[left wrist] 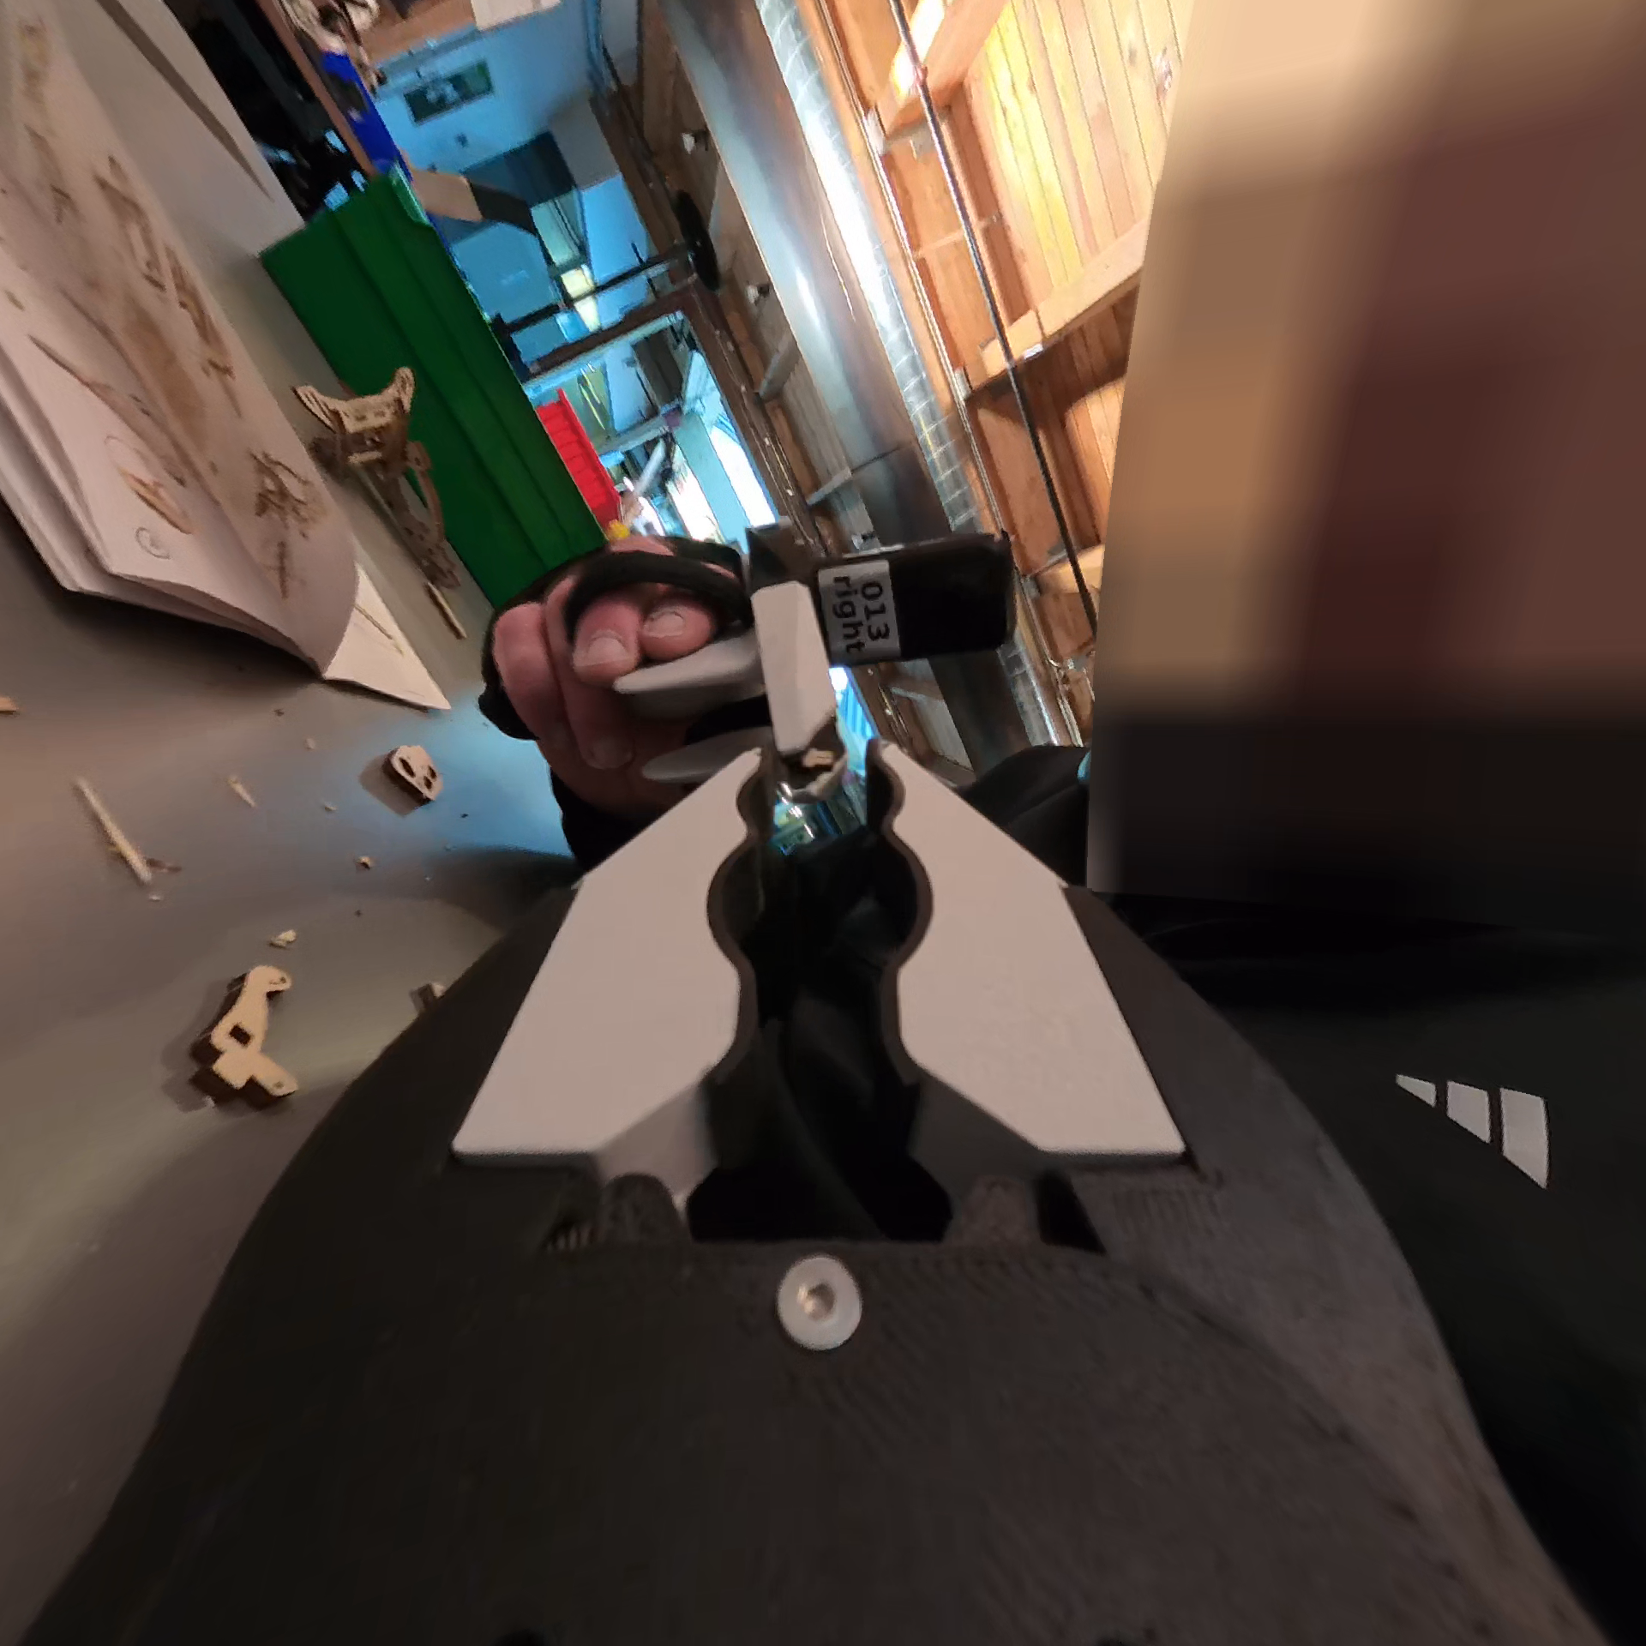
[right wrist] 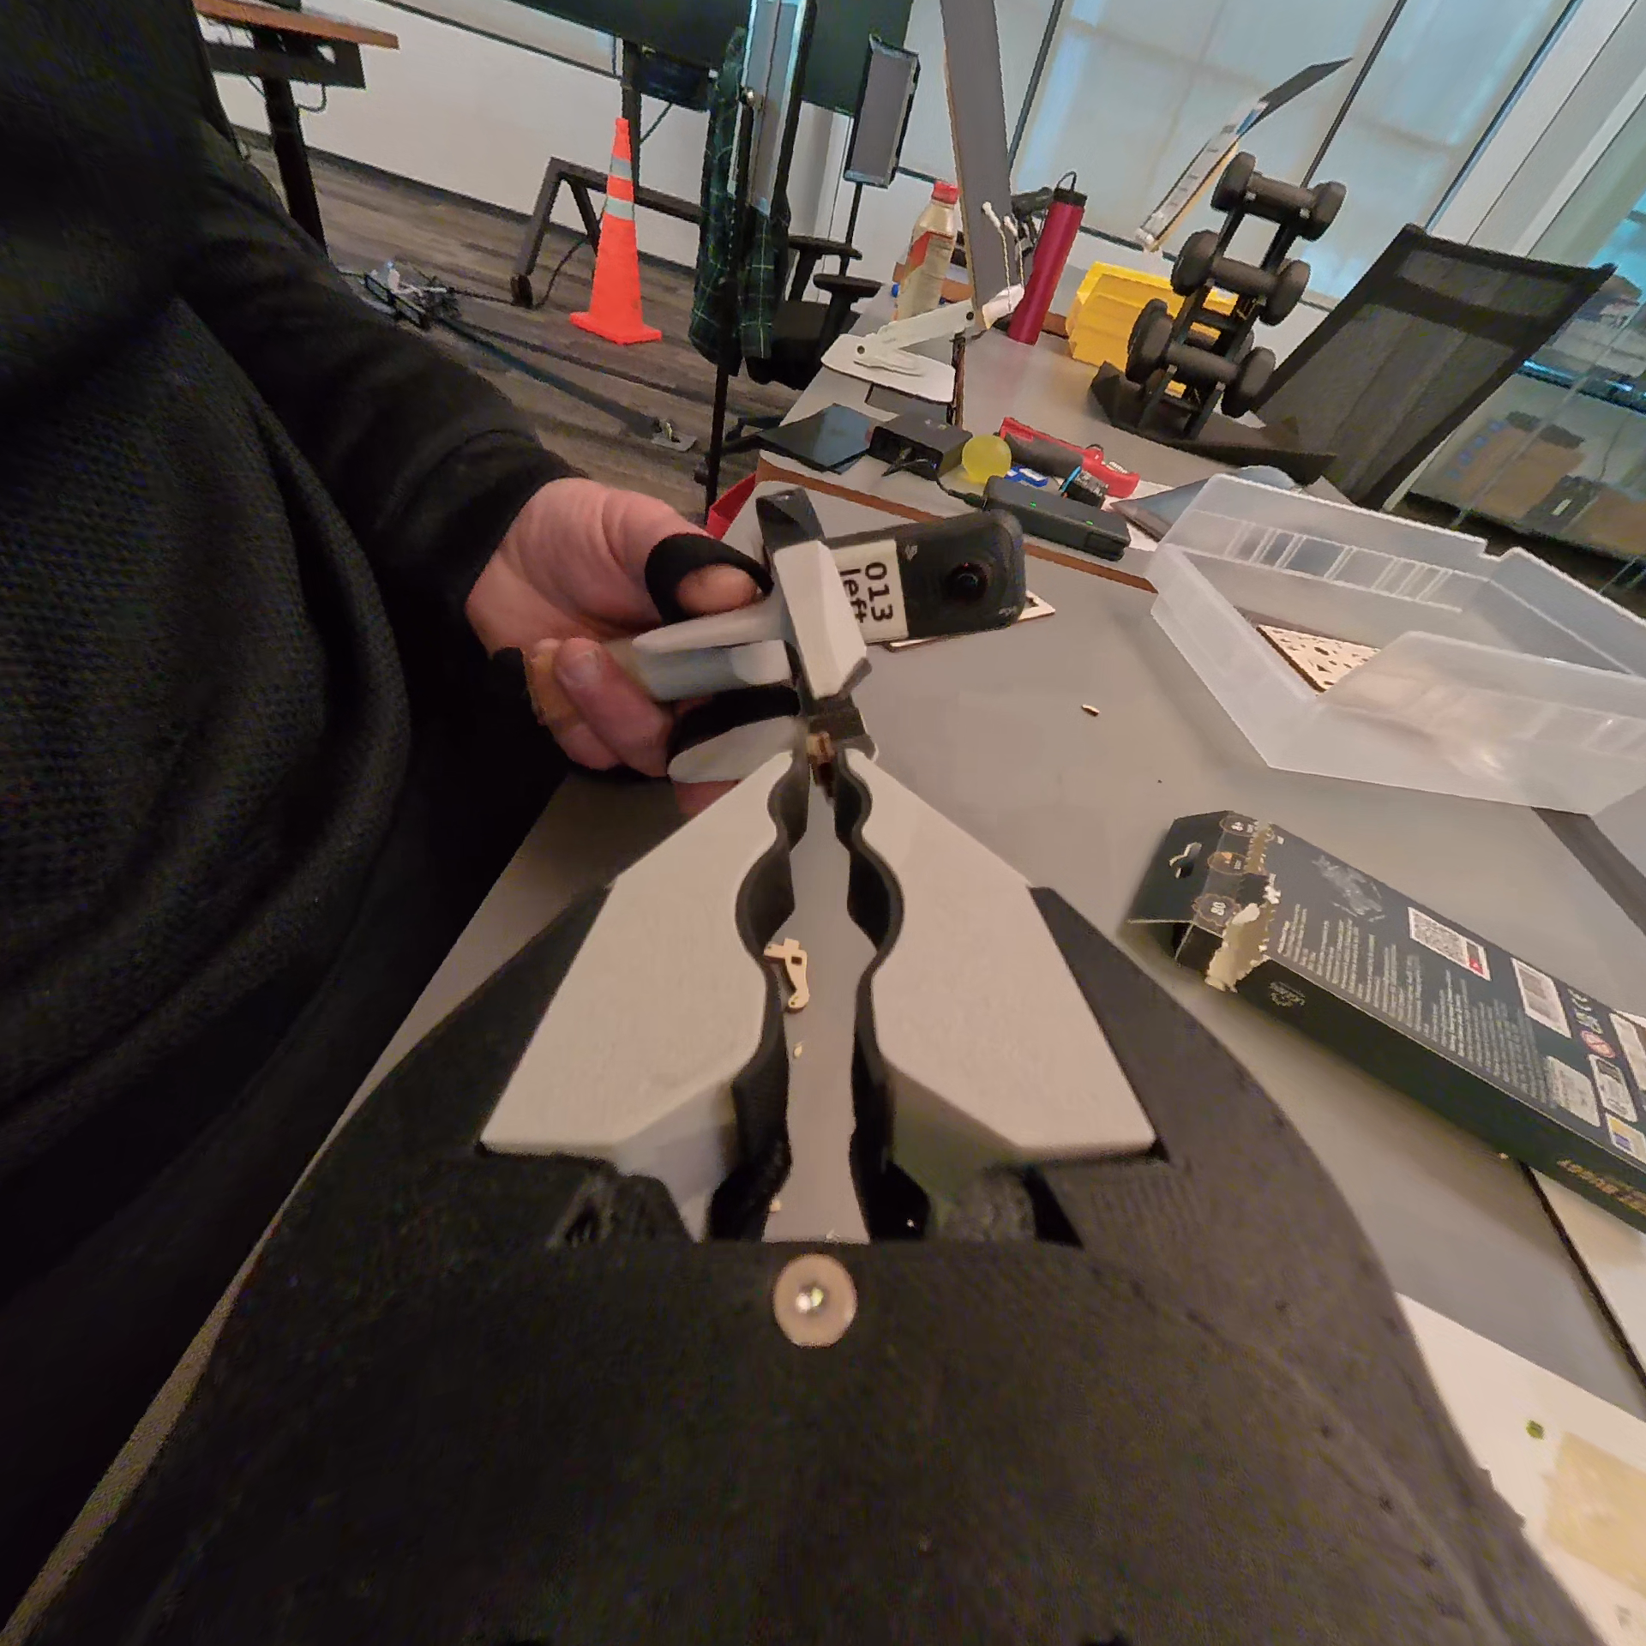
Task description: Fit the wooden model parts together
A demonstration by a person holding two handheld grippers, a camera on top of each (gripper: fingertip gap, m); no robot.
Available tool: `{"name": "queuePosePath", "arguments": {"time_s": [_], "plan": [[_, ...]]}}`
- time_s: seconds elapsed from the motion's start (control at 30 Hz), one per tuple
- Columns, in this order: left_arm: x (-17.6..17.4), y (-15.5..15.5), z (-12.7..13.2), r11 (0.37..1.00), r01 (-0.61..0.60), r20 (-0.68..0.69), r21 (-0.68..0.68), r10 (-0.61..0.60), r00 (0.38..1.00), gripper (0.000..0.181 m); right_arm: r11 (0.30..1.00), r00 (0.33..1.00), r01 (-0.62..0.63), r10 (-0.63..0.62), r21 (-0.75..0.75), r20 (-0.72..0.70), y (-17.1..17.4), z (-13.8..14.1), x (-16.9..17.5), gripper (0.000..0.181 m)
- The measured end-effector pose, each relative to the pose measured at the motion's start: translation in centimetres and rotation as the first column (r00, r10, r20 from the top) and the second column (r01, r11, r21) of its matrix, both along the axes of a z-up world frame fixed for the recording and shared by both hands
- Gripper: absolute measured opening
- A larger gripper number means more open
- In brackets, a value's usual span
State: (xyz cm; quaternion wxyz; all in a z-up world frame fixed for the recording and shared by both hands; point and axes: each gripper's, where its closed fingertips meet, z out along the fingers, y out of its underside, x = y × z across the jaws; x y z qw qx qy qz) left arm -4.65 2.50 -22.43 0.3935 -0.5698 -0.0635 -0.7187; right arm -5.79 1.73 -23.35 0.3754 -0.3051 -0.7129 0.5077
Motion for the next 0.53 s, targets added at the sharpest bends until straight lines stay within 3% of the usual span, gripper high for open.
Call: {"name": "queuePosePath", "arguments": {"time_s": [0.3, 0.53], "plan": [[0.5, 0.0, -0.3, 1.0, 0.023, -0.024, -0.005, -0.023, 0.999, 0.009, 1.0, 1.0, -0.002, 0.002, -0.008, 0.03, -0.3, -0.2, -0.1, 0.002], [-1.0, 0.3, 0.5, 1.0, -0.029, 0.07, 0.011, 0.028, 0.997, 0.009, 0.999, 0.999, 0.027, -0.027, 0.023, 0.033, 0.2, 0.5, 0.1, 0.011]]}}
